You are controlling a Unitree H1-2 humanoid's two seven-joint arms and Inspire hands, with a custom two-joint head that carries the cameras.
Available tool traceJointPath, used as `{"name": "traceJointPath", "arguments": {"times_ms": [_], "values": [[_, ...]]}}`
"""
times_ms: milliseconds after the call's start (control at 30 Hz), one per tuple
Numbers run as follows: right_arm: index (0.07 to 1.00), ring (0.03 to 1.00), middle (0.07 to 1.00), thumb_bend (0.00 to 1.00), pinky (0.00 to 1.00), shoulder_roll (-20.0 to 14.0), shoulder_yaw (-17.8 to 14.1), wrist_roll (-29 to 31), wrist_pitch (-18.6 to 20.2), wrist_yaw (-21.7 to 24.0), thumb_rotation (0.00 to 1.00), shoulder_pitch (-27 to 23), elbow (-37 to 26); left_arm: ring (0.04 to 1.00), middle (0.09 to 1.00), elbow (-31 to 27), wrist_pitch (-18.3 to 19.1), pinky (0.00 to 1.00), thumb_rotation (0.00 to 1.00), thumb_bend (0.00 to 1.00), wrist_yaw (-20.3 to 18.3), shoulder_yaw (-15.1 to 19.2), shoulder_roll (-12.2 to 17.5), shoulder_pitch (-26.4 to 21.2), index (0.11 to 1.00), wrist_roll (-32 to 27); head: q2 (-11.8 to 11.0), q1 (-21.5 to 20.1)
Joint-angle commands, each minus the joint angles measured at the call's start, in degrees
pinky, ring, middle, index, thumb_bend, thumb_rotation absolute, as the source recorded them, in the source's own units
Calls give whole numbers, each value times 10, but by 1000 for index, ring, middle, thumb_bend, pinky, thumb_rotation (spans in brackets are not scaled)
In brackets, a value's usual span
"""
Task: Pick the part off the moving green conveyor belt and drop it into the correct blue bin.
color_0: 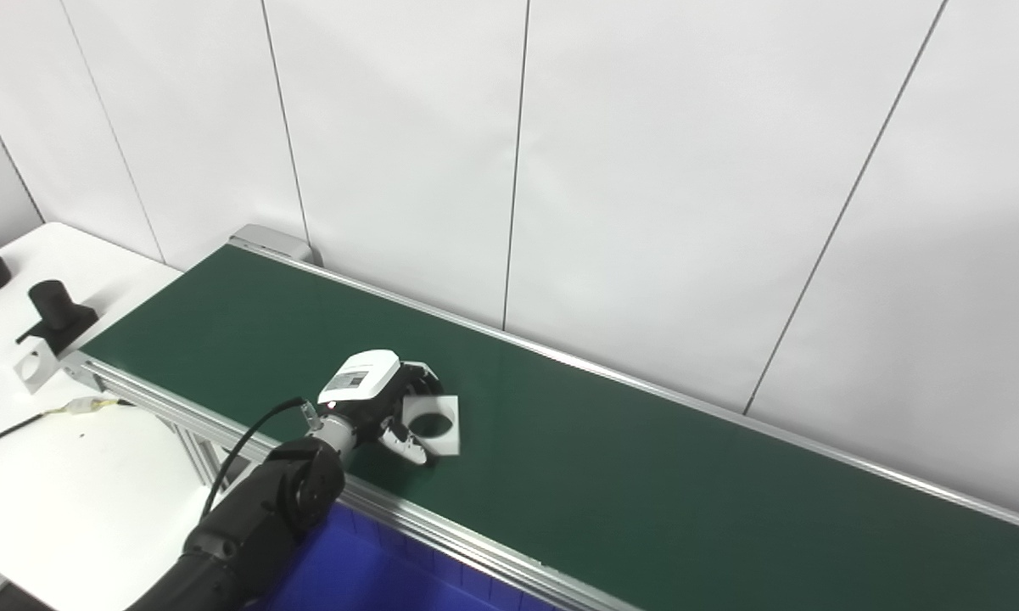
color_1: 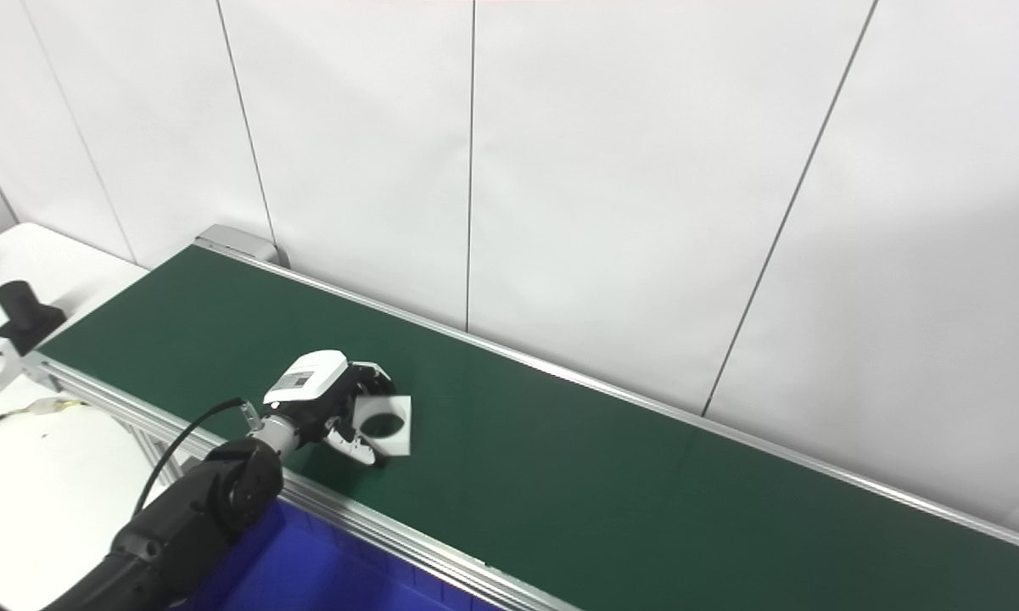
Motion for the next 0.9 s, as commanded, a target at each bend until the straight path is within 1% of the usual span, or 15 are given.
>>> {"name": "traceJointPath", "arguments": {"times_ms": [0,33,133,267,367,400,533,567,600,633,667,733,800,833,867], "values": [[899,868,890,578,830,5,-4,0,-31,4,27,5,-19,480,465,-6,-13,398,0,516,14,-3,-8,-21,530,-5,1,-1],[898,870,891,578,832,6,-4,-3,-31,4,23,5,-20,470,458,-9,-9,386,0,514,10,-5,-10,-21,532,-6,1,-2],[895,858,881,574,823,7,-4,-8,-32,2,6,5,-21,487,467,-11,-3,402,0,516,-3,-12,-10,-22,517,-8,2,-2],[899,869,886,572,831,11,-3,5,-32,7,5,5,-23,516,483,-18,16,436,0,518,-24,-17,-8,-22,503,-14,3,-3],[901,869,885,570,831,11,-3,2,-32,5,9,4,-22,515,481,-25,19,432,0,518,-28,-16,-4,-19,504,-17,6,-11],[898,862,878,572,820,12,-4,-1,-33,4,24,4,-21,511,478,-29,18,427,0,517,-28,-15,-3,-17,507,-18,6,-11],[903,863,881,567,834,10,2,5,-33,7,39,8,-27,506,474,-83,-14,421,0,517,-18,8,6,9,512,-43,22,-39],[903,865,882,565,837,11,2,5,-33,9,42,11,-30,501,470,-99,-31,417,0,516,-14,16,8,17,516,-54,25,-45],[902,864,882,566,835,13,2,5,-32,11,53,13,-34,490,462,-113,-48,405,0,514,-12,23,9,24,523,-66,32,-62],[901,862,882,567,828,12,3,8,-32,15,71,14,-37,476,454,-131,-60,394,0,513,-12,30,10,32,529,-74,32,-62],[892,860,884,571,815,11,4,10,-33,17,91,14,-39,439,437,-149,-64,361,0,511,-15,37,10,40,536,-81,40,-81],[862,832,868,601,771,10,5,7,-32,16,160,13,-40,412,426,-193,-67,338,0,509,-26,50,12,56,541,-96,50,-104],[850,817,858,623,751,10,9,11,-33,18,195,13,-42,417,427,-233,-66,351,0,510,-38,63,9,70,542,-117,58,-125],[844,810,851,637,744,10,10,10,-33,18,215,14,-45,433,435,-249,-64,368,0,511,-43,69,8,76,541,-125,67,-148],[840,803,844,653,735,11,12,11,-33,18,234,14,-47,442,439,-264,-63,379,0,511,-47,73,7,82,540,-131,67,-148]]}}
